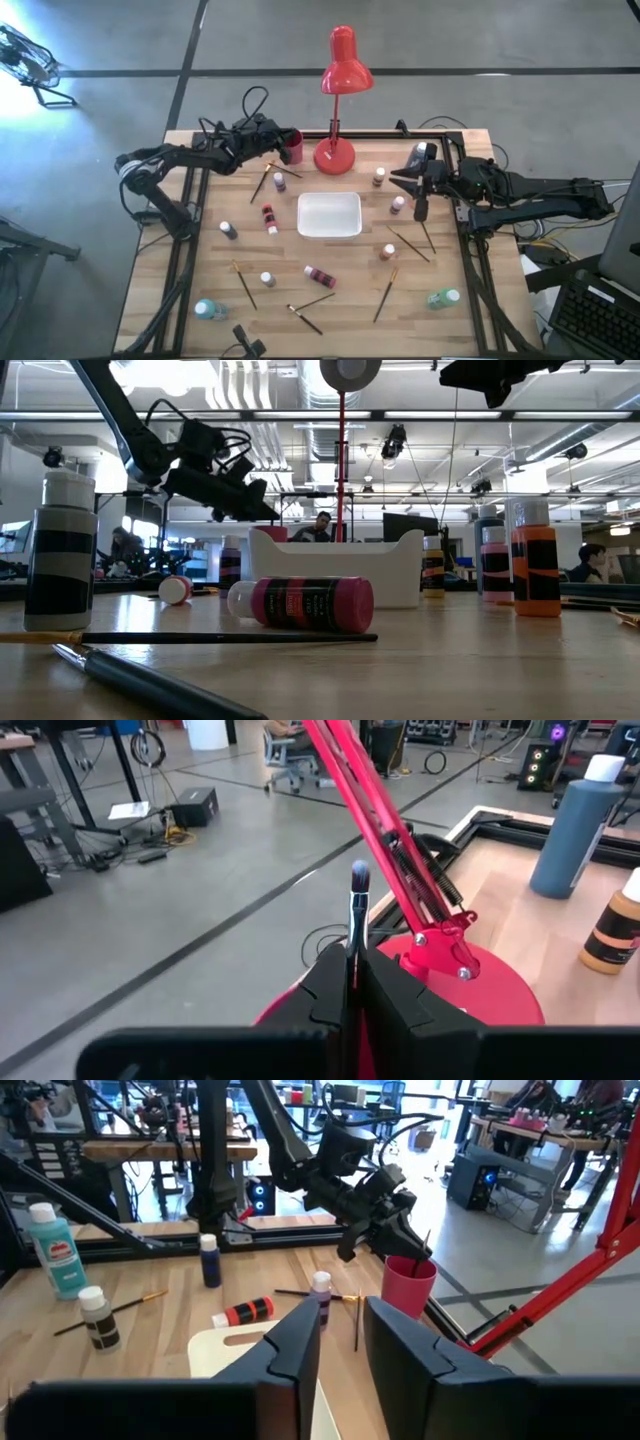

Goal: Pick & Place Paint Supplies
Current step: Put the gold paint brush into the red cup

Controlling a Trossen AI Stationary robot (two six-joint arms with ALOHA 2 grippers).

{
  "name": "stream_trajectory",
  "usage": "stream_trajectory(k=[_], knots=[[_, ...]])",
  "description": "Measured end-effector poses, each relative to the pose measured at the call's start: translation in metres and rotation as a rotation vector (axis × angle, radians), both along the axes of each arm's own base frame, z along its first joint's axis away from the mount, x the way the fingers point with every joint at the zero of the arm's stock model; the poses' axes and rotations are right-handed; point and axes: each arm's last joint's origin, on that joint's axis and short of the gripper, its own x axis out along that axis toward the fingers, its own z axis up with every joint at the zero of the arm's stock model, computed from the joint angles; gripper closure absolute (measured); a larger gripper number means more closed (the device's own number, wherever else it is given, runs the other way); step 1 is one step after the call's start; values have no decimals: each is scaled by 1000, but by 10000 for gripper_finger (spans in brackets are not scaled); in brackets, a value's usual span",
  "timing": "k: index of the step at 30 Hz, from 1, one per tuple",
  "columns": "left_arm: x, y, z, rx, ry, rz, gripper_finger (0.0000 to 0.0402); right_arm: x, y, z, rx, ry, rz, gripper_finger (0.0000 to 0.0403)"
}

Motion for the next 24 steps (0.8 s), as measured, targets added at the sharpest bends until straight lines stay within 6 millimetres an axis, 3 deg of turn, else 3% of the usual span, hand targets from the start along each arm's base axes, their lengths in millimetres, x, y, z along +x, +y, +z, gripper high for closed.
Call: stream_trajectory(k=[11, 19, 24], knots=[[1, 1, -1, -70, 79, 0, 383, 0, 0, 0, -7, 3, 1, 358], [2, 2, -1, -76, 86, 0, 383, 0, 0, -1, -7, 6, 2, 348], [1, 2, -1, -75, 86, 2, 338, 0, 0, -1, -7, 7, 2, 332]])
